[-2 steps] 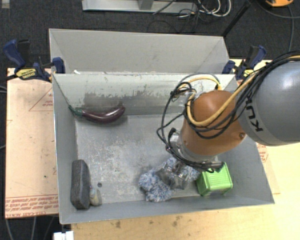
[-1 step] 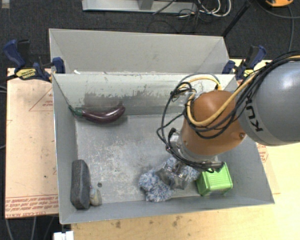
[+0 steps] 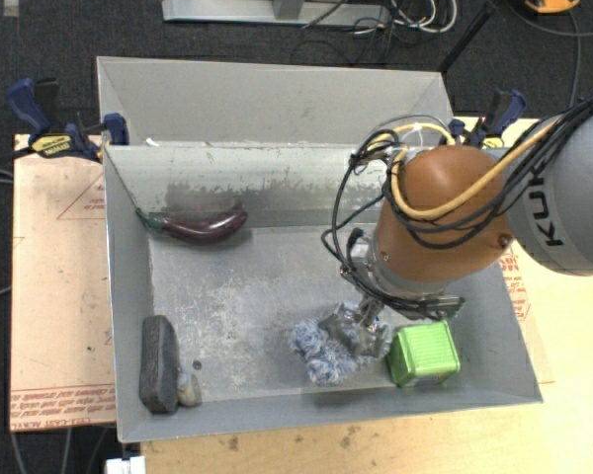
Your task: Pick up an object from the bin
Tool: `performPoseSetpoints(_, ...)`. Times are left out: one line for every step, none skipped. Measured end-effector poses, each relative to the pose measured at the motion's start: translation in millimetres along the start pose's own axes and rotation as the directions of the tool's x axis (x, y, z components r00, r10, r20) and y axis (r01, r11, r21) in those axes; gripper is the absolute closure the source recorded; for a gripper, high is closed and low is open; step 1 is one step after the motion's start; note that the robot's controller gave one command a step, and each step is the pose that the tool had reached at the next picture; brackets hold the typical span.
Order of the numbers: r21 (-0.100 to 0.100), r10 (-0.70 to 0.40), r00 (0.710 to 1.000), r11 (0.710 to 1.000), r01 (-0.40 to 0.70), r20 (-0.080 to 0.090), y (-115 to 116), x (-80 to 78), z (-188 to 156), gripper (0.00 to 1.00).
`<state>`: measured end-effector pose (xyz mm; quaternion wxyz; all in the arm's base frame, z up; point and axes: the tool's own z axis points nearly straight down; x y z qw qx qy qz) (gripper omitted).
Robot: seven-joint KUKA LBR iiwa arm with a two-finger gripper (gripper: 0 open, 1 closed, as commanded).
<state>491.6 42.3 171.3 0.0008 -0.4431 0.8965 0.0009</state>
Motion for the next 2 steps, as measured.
performPoseSetpoints(0.0, 0.0, 1.0, 1.0, 0.0, 0.0, 0.0, 0.0, 0.0, 1.0)
performPoseSetpoints(-0.004, 0.001, 1.0, 1.0, -0.001, -0.004, 5.5, -6.0, -35.5, 1.0)
